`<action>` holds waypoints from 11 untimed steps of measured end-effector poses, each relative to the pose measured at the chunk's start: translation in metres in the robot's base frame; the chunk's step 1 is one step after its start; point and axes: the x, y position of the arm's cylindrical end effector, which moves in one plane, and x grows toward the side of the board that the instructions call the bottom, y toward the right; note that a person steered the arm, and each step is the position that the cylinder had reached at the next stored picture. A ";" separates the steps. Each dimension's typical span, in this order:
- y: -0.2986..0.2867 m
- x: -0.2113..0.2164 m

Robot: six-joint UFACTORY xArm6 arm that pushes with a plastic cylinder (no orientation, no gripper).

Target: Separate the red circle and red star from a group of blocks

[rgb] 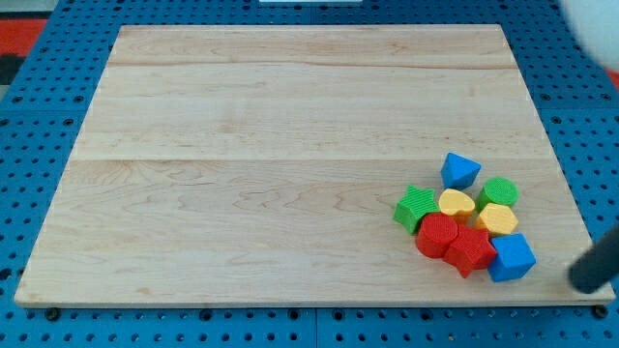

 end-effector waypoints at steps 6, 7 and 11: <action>-0.180 -0.091; -0.191 -0.095; -0.146 -0.177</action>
